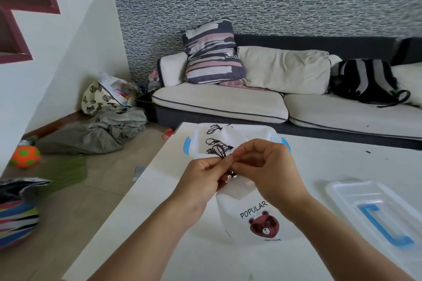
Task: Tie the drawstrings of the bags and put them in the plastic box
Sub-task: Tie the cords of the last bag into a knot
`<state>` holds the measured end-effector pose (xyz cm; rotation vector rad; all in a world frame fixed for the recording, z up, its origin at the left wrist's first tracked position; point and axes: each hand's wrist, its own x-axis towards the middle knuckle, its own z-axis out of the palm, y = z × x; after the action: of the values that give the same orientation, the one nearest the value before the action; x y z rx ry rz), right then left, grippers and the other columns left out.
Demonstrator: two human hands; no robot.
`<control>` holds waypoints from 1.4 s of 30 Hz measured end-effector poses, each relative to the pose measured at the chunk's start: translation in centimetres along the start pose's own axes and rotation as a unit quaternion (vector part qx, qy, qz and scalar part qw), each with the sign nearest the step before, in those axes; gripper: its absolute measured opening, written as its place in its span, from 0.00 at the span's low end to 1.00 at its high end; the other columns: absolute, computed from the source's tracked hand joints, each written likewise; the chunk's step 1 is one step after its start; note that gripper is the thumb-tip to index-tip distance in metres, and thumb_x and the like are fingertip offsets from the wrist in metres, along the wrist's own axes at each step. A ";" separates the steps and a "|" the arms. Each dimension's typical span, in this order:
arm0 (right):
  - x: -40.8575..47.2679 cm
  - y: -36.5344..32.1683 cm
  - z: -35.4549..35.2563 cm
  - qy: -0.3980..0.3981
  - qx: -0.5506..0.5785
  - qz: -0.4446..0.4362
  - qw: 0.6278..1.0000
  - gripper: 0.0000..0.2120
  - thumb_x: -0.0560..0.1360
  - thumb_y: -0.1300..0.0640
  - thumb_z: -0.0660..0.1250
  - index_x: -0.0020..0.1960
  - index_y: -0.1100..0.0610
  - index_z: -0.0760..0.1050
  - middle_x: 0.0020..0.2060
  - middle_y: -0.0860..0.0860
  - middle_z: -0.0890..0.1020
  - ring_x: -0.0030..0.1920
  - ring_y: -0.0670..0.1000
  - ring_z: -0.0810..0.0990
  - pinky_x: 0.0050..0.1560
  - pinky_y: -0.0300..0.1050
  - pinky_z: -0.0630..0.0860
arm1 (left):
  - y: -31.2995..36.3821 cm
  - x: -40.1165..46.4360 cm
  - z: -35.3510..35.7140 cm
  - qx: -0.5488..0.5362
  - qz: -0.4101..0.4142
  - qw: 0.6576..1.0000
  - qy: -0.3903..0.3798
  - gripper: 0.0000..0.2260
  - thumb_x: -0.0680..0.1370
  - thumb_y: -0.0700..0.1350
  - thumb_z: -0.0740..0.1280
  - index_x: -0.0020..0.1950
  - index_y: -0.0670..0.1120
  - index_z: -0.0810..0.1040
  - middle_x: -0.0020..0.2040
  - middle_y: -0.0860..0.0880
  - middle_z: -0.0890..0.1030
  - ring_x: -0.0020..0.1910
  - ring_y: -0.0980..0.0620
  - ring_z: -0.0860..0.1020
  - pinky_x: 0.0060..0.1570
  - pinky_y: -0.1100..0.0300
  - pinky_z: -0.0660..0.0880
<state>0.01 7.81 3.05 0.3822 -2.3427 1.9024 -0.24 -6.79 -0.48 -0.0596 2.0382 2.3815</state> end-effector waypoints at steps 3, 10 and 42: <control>0.0 -0.3 -0.3 -0.013 0.032 0.017 0.999 0.12 0.70 0.73 0.74 0.47 0.59 0.82 0.40 0.52 0.88 0.42 0.50 0.87 0.44 0.36 0.81 | 0.1 0.2 0.1 -0.007 0.006 1.000 0.009 0.13 0.81 0.45 0.68 0.43 0.39 0.85 0.34 0.47 0.75 0.33 0.54 0.71 0.44 0.59 0.72; 0.4 0.1 -0.6 0.034 0.056 0.043 0.997 0.10 0.69 0.71 0.76 0.45 0.58 0.84 0.38 0.53 0.87 0.41 0.51 0.87 0.42 0.37 0.78 | 0.0 0.7 -0.6 0.027 0.039 0.999 0.018 0.15 0.82 0.45 0.66 0.38 0.49 0.87 0.36 0.48 0.77 0.36 0.53 0.71 0.47 0.58 0.72; 0.7 0.3 -0.7 -0.131 0.217 0.186 0.949 0.13 0.71 0.69 0.73 0.56 0.68 0.82 0.51 0.63 0.85 0.53 0.59 0.85 0.55 0.47 0.82 | 0.7 0.4 -2.1 0.238 0.304 0.922 -0.037 0.12 0.81 0.46 0.67 0.46 0.40 0.86 0.42 0.44 0.82 0.47 0.48 0.81 0.51 0.51 0.77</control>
<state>-0.77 8.45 3.03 0.2465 -2.2542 2.7148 -0.61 -8.96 -0.08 0.7559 2.8419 1.9779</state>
